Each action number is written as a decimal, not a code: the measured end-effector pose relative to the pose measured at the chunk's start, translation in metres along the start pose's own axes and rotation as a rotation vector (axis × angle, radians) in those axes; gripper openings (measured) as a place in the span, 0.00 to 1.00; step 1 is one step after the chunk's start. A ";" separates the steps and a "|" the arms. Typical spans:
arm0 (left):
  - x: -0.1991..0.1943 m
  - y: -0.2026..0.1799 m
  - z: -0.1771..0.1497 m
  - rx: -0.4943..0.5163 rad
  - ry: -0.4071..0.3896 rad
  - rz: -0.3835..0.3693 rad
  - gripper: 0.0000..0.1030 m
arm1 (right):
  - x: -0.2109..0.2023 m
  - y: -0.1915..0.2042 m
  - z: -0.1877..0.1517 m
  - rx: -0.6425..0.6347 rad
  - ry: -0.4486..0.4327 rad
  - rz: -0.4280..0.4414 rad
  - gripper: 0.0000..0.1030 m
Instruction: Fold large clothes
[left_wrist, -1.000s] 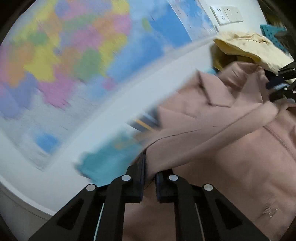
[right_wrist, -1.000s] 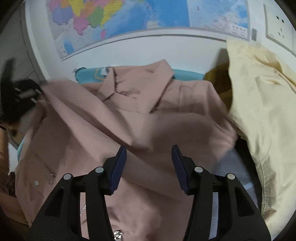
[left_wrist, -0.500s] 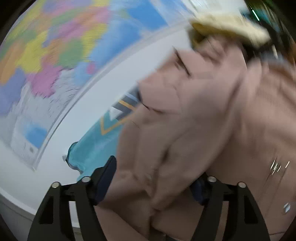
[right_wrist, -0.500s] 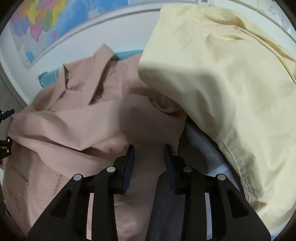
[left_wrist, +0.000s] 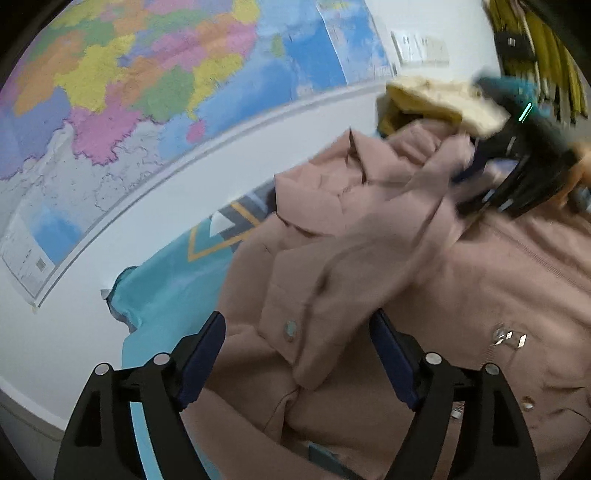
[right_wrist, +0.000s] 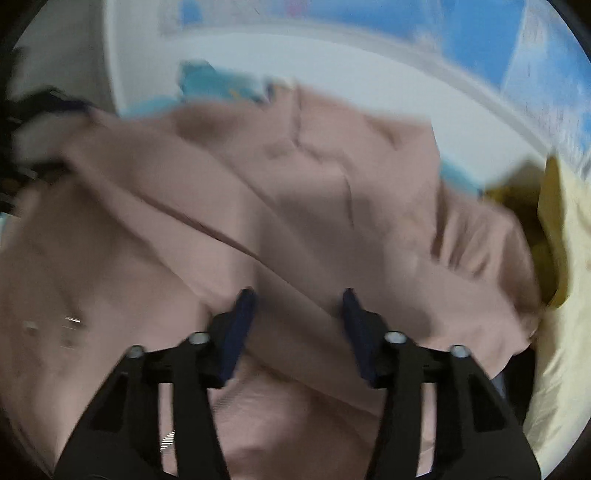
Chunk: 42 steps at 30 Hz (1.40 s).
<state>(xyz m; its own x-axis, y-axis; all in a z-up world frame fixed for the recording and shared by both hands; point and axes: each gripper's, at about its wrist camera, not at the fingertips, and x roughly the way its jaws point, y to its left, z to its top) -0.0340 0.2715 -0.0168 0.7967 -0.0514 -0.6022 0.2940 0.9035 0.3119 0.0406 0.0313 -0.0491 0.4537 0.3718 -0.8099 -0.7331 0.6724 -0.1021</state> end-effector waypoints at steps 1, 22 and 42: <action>-0.008 0.005 -0.001 -0.019 -0.033 -0.015 0.80 | 0.004 -0.009 -0.002 0.038 0.002 0.002 0.38; 0.101 -0.041 0.028 0.075 0.269 0.138 0.75 | 0.000 -0.102 -0.023 0.393 0.006 -0.014 0.35; -0.011 -0.005 -0.081 -0.263 0.332 0.063 0.02 | -0.076 0.086 0.004 0.025 -0.127 0.574 0.56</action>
<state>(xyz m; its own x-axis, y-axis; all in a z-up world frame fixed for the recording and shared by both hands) -0.0870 0.3021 -0.0716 0.5827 0.1087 -0.8054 0.0712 0.9804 0.1839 -0.0551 0.0639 0.0064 0.0463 0.7537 -0.6556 -0.8680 0.3552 0.3470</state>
